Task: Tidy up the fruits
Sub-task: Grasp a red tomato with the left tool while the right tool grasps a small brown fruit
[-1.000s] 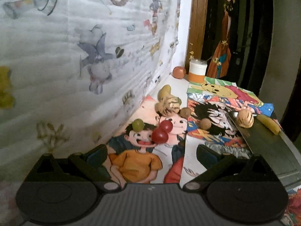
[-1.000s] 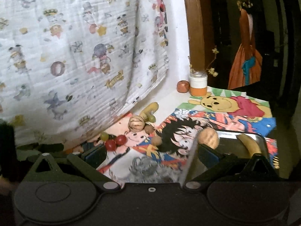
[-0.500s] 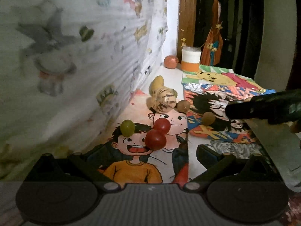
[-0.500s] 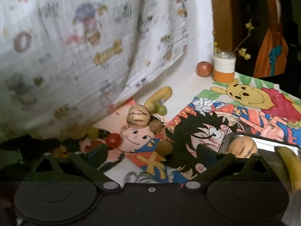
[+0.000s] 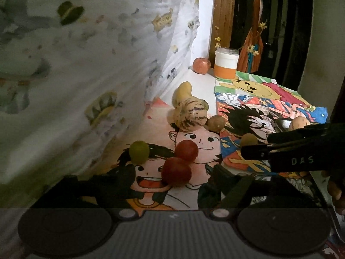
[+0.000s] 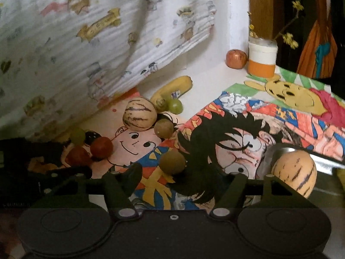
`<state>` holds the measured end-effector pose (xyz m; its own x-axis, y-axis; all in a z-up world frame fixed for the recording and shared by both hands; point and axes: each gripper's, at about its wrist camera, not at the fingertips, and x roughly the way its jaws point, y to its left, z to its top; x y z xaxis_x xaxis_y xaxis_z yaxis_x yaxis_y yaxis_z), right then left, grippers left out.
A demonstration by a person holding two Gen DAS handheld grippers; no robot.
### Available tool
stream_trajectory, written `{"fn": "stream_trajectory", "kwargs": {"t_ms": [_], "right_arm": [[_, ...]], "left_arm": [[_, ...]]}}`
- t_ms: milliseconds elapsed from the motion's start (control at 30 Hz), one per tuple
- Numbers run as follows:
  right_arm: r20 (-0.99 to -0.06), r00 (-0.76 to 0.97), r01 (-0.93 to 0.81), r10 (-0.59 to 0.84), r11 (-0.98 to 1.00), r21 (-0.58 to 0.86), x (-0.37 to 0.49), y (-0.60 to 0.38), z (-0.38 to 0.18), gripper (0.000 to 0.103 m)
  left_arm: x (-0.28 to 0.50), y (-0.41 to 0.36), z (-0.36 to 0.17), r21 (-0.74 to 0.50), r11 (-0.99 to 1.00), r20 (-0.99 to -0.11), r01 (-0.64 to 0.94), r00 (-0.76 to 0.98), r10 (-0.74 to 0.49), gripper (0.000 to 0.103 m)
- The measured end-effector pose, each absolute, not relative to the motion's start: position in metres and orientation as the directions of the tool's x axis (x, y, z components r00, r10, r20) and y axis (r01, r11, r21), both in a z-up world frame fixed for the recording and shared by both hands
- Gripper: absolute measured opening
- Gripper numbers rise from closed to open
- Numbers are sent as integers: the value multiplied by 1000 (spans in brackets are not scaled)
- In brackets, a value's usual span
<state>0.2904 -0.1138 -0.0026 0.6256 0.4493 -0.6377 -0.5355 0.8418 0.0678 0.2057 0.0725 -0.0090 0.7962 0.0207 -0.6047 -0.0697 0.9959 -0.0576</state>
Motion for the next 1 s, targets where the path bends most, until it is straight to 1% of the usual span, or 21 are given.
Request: {"fn": "stream_trajectory", "kwargs": {"t_ms": [67, 100, 133, 300, 367, 433, 533, 700, 733, 833, 967, 1000], "right_arm": [[-635, 630, -548, 448, 835, 46, 290, -111, -4, 62], [-633, 630, -552, 449, 833, 41, 290, -110, -4, 60], [-633, 630, -554, 450, 831, 39, 290, -110, -4, 59], [-638, 625, -557, 450, 829, 39, 293, -107, -7, 59], [-641, 620, -560, 453, 828, 43, 294, -106, -8, 57], [-642, 617, -562, 456, 826, 46, 295, -105, -10, 54], [-639, 620, -556, 455, 830, 52, 296, -105, -11, 53], [-633, 623, -550, 459, 833, 63, 297, -108, -12, 45], [-633, 623, -549, 460, 833, 65, 297, -108, -12, 43], [-629, 622, -550, 466, 832, 73, 297, -109, -12, 40], [-625, 614, -557, 482, 826, 90, 298, -110, -13, 39], [-625, 612, -559, 485, 824, 93, 298, -110, -13, 38]], "left_arm": [[208, 72, -10, -61, 996, -606, -66, 795, 16, 77], [209, 72, -10, -62, 996, -608, -65, 794, 14, 73], [210, 72, -10, -65, 996, -610, -63, 792, 11, 69], [213, 72, -13, -77, 995, -623, -68, 782, 5, 61], [214, 71, -14, -80, 994, -627, -80, 779, 13, 59], [216, 70, -13, -80, 993, -628, -87, 778, 17, 54], [218, 70, -13, -84, 992, -633, -98, 774, 23, 51], [218, 67, -13, -82, 990, -637, -112, 770, 35, 50], [218, 66, -13, -81, 990, -637, -114, 770, 36, 49], [217, 64, -13, -77, 990, -638, -121, 768, 45, 42], [217, 63, -13, -75, 988, -639, -132, 767, 54, 39], [218, 62, -13, -70, 988, -640, -135, 766, 60, 38]]}}
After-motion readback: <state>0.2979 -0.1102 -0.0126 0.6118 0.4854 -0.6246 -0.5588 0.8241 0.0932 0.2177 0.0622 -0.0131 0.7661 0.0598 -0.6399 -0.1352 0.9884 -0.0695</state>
